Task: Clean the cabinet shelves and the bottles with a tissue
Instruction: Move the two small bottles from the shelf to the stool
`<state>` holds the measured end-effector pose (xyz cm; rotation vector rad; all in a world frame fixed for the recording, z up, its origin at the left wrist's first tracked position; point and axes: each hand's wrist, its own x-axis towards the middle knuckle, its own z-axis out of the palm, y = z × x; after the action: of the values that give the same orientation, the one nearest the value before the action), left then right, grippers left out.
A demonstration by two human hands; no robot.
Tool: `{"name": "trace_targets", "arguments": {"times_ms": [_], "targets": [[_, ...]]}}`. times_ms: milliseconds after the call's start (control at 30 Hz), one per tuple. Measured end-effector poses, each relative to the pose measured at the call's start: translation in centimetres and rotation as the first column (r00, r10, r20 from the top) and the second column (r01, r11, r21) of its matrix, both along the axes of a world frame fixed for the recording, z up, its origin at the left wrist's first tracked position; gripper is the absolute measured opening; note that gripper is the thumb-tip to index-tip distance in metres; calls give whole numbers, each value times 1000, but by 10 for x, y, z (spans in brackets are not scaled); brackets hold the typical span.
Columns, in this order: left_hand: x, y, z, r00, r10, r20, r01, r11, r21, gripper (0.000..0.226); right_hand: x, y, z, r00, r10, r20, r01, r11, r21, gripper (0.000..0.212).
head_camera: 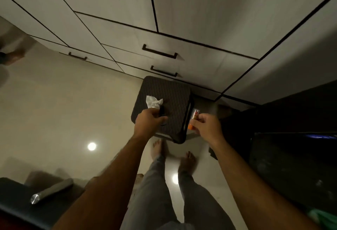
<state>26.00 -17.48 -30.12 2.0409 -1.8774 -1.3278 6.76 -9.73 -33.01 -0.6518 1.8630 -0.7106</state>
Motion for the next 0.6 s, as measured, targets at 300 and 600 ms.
{"name": "trace_targets", "arguments": {"times_ms": [300,600], "targets": [[-15,-72,-129,983,-180,45,176,982,70,22,27,-73,-116,986,1,-164,19,993,121,16],[-41,-105,-225,947,-282,152,280,959,34,27,28,-129,-203,953,98,-288,-27,970,240,18]]}}
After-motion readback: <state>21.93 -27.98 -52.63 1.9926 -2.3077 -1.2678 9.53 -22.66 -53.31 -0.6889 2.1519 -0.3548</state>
